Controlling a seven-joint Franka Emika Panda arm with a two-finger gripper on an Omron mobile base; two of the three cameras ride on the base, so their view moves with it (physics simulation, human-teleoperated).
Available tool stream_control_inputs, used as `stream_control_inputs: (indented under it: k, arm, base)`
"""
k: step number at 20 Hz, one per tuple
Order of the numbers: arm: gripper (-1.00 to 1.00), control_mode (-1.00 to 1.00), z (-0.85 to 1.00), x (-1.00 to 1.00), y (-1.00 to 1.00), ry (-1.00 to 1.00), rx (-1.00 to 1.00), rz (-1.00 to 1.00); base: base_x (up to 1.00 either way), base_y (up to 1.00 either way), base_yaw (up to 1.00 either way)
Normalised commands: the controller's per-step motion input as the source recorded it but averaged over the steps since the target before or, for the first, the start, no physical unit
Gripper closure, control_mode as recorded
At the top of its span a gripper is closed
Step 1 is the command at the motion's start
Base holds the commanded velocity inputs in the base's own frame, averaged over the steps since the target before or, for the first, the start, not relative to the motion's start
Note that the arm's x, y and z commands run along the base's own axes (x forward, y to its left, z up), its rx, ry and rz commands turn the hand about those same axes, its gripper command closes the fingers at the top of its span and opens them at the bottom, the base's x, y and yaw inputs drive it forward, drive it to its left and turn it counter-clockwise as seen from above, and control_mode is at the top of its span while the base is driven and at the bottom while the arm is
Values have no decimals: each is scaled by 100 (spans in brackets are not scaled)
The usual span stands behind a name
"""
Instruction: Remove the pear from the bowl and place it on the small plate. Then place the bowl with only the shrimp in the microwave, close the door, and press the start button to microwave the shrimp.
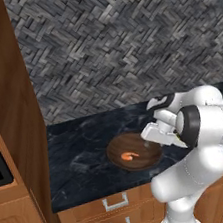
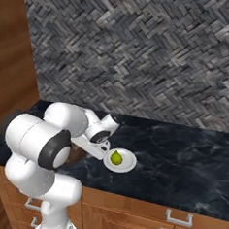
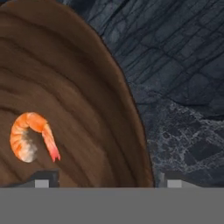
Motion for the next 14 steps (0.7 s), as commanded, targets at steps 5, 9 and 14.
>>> stream_control_inputs:
  k: [5, 9, 14]
  arm:
    - [100, -100, -9, -2, 34, 1, 0, -1]
    - [100, -100, 15, -40, 24, -2, -1, 3]
    - [100, -100, 89, -45, 1, -5, 1, 0]
  base:
    - [0, 0, 0]
    - [0, 0, 0]
    - [0, 0, 0]
